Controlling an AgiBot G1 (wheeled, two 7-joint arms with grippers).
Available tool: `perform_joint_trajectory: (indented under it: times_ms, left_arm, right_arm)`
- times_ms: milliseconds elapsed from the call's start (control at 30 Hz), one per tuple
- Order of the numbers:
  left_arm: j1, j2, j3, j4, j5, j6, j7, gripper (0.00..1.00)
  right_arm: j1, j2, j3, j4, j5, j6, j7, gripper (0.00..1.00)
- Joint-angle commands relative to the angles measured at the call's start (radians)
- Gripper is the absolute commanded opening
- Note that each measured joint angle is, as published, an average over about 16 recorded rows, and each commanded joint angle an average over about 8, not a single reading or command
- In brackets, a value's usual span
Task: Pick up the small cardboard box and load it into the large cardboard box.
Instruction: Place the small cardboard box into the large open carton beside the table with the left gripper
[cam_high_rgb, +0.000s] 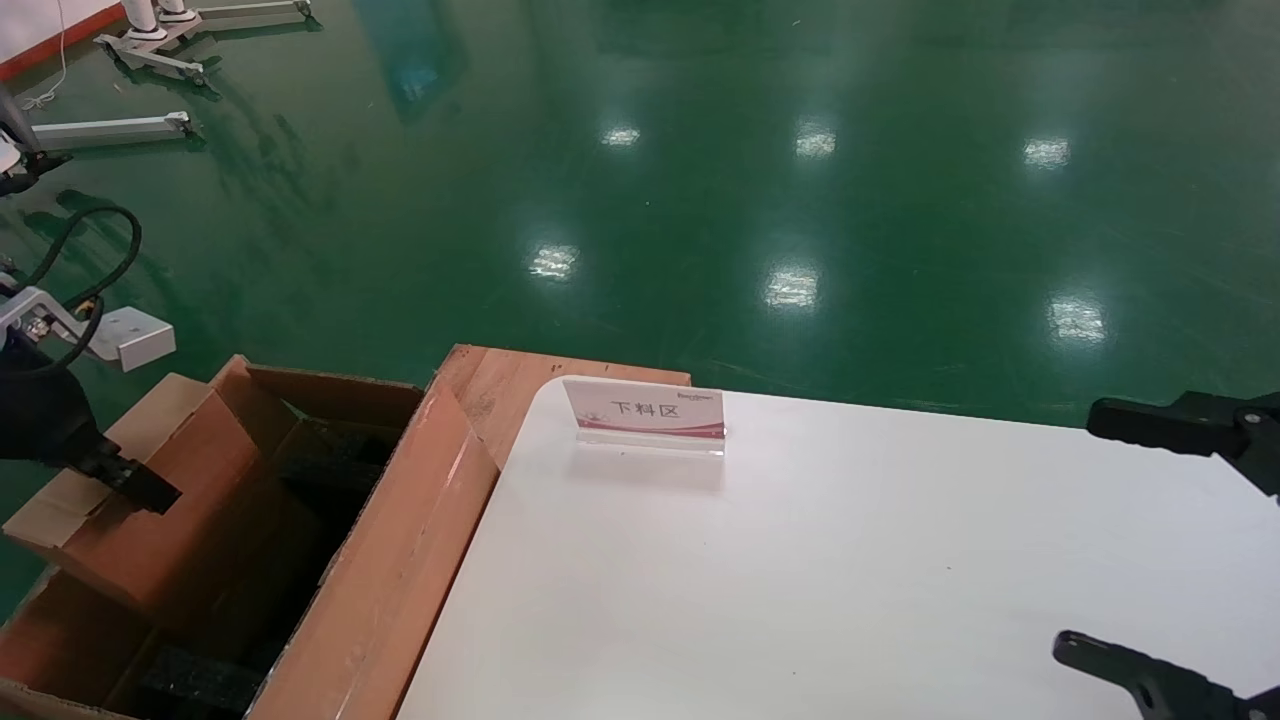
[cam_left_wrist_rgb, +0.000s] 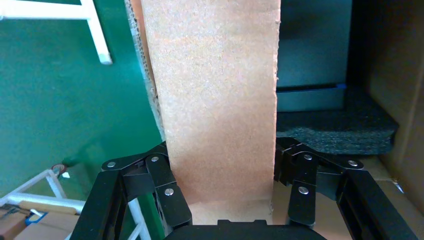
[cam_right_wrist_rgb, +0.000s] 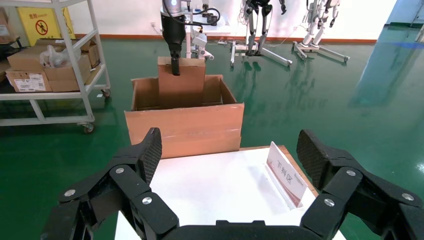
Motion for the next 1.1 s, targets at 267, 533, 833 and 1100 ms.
perform_joint_trajectory:
  times_ms: [267, 533, 833, 1100]
  left_arm:
    - [0.063, 0.019, -0.004, 0.058, -0.019, -0.011, 0.008, 0.0]
    - [0.112, 0.034, -0.006, 0.101, -0.028, -0.03, 0.014, 0.0]
    - [0.153, 0.044, -0.007, 0.136, -0.032, -0.052, 0.015, 0.0]
    - [0.185, 0.05, -0.009, 0.16, -0.04, -0.065, 0.014, 0.0]
  right_arm:
    - [0.0, 0.0, -0.001, 0.0, 0.0, 0.0, 0.0, 1.0]
    - [0.0, 0.0, -0.001, 0.0, 0.001, 0.0, 0.0, 1.0]
    - [0.0, 0.001, -0.001, 0.0, 0.001, 0.001, -0.001, 1.0]
    - [0.0, 0.001, -0.002, 0.0, 0.001, 0.001, -0.001, 1.0]
